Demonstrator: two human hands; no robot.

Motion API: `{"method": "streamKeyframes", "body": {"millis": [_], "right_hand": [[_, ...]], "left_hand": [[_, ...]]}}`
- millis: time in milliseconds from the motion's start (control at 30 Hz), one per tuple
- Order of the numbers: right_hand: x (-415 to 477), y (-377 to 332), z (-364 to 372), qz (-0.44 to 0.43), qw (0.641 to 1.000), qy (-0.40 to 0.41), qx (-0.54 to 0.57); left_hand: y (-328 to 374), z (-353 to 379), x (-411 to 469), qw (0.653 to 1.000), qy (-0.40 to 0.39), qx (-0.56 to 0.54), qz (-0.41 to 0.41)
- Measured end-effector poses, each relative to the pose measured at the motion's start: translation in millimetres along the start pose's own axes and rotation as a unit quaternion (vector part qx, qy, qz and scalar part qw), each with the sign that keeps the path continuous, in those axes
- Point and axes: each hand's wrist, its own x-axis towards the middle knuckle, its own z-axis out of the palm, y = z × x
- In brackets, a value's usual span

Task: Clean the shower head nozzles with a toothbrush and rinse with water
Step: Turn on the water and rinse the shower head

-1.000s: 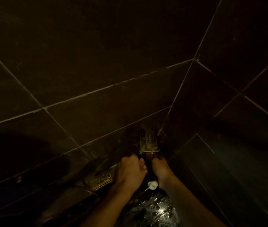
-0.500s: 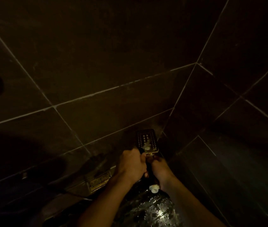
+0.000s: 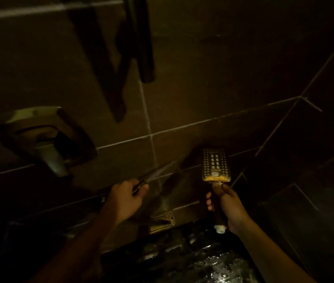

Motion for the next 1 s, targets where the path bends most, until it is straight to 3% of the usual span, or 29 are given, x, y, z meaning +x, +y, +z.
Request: {"method": "streamKeyframes", "body": {"millis": [200,367,633,1000], "right_hand": [[-26.0,-8.8,39.6,-0.094,0.995,-0.015,-0.024],[-40.8,-14.7,63.1,-0.134,0.991,0.002,-0.029],[-49.7,-34.5,81.1,-0.244,0.969,0.027,-0.031],[-47.7,-55.8,87.8,-0.282,0.958,0.041,-0.033]], "left_hand": [[-44.7,-79.3,-9.1,0.998,0.024,0.034,0.039],[-68.1,-116.1,-2.7,0.999,-0.009,0.025,0.045],[-90.4,-127.3,19.0,0.991,-0.031,0.085,0.097],[-99.2,-126.2,33.8,0.989,-0.054,0.084,0.108]]}}
